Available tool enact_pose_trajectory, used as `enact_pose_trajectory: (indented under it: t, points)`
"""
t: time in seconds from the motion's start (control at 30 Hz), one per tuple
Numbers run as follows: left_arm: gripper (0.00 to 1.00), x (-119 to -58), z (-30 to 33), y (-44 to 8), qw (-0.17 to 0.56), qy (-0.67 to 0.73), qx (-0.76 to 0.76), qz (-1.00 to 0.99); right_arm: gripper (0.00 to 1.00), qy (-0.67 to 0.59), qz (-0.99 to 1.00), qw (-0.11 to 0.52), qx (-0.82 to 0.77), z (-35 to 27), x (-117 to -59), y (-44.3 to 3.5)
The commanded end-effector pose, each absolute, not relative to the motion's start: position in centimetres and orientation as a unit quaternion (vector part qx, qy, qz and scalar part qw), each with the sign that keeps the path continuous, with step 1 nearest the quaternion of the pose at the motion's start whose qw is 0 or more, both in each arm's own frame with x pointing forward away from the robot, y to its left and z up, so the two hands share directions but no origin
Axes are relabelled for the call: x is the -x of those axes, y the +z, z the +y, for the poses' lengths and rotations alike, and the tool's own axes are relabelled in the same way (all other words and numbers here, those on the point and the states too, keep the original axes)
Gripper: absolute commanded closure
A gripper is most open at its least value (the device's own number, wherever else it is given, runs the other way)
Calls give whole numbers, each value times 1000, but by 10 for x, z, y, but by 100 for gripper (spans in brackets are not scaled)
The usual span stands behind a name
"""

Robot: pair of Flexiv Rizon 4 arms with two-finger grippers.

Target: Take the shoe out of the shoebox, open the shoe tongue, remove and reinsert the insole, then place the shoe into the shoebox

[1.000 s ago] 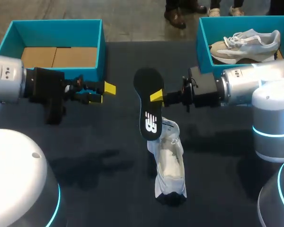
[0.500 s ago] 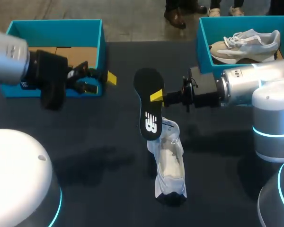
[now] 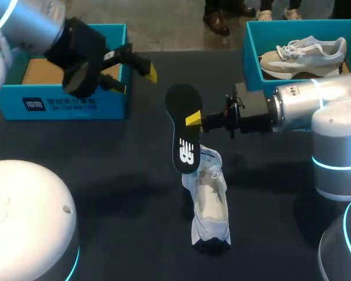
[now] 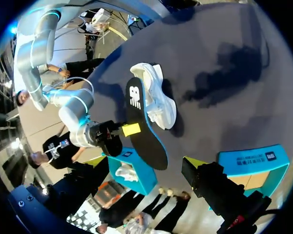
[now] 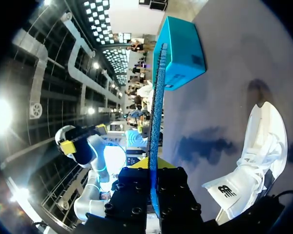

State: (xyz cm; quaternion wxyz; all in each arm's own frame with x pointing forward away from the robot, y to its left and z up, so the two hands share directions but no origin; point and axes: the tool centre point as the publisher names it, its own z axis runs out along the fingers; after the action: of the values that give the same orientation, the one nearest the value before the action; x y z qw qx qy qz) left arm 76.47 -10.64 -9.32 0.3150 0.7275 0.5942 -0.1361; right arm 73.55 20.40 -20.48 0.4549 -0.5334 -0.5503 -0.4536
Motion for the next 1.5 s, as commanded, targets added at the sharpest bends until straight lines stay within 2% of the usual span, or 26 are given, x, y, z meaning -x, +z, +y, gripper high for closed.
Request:
enact_pose_trajectory:
  t: [0.03,0.77,1.5]
  points:
    - [0,-787,-127,-91,211,-130,-752,611,100,-452,-551,454,535,205,-735,-204]
    - [0,-813,-169,-86,95,-82,-722,680,100,-452,-551,454,535,205,-735,-204]
    - [0,-824,-175,-93,65,-100,-709,695,100,-452,-551,454,535,205,-735,-204]
